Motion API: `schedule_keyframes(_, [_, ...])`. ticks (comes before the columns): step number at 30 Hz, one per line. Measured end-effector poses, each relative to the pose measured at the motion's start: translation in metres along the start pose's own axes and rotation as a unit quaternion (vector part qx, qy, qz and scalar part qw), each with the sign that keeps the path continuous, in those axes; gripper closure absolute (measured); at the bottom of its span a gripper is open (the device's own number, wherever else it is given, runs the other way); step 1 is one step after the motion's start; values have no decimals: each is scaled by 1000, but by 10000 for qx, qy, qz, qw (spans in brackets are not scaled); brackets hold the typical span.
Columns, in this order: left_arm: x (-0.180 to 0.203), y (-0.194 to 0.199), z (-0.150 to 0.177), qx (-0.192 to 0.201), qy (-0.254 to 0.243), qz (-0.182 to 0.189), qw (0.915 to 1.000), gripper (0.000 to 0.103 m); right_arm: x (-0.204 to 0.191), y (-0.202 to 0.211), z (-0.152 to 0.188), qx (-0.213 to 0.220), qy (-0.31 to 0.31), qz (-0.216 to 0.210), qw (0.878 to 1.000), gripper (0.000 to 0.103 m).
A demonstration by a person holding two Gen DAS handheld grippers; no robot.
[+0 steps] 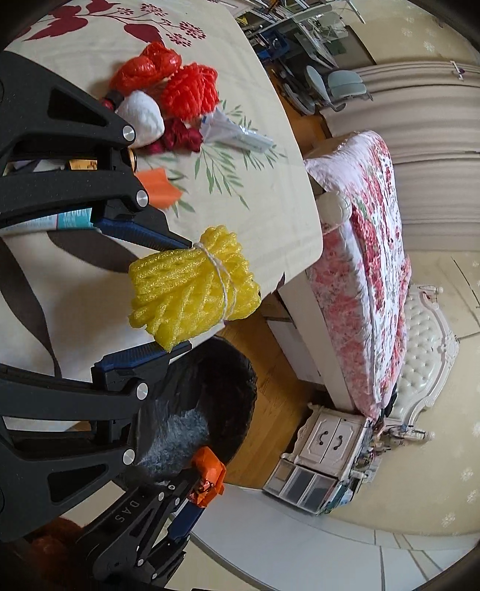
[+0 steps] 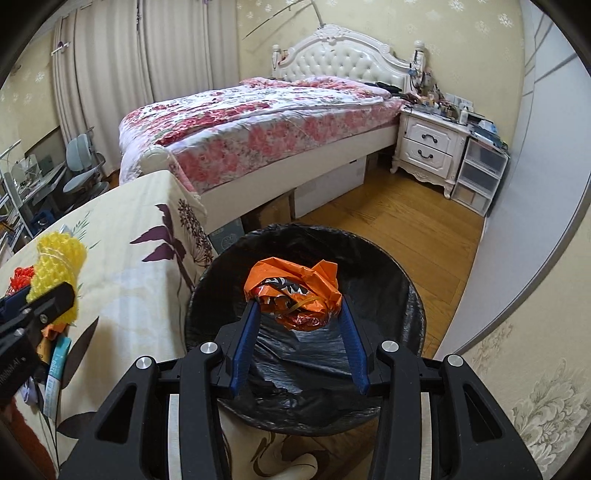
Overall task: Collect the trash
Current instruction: 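Carry the yellow net and orange bag in both grippers over the black bin, then open both grippers to drop the net and bag into the bin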
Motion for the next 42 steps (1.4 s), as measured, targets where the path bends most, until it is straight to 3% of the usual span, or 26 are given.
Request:
schedule_keyframes(11, [43, -38, 2, -251, -273, 74, 9993, 56, 28, -19, 8, -95, -216, 149, 9996, 59])
schedule_keyframes(28, [63, -62, -3, -391, -533, 37, 9978, 55, 48, -33, 8, -202, -450, 294, 9983, 58])
schedule_keyframes(31, [64, -65, -4, -408, -539, 33, 9977, 51, 48, -34, 8, -215, -460, 311, 9982, 57])
schedule_keyframes(33, [64, -65, -4, -383, -550, 28, 9977, 43, 49, -35, 8, -218, -456, 327, 9982, 54])
schedule_keyframes(38, [64, -65, -7, -313, -550, 10, 9980, 31, 52, -34, 7, -182, -499, 388, 9978, 42])
schedule_keyframes(42, [64, -62, -10, -244, -543, 20, 9982, 24, 54, -32, 7, -172, -518, 460, 9974, 42])
Point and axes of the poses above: each gripper's, at about its wrist camera, not at the fingertips, and y roughly against the way its jaws point, x to its right, z to its underside, the point moved 10 cm from there along -y, roughly the way its jaws point, and after that the axes turned 2 degrees about z, right-handed, at the moved point
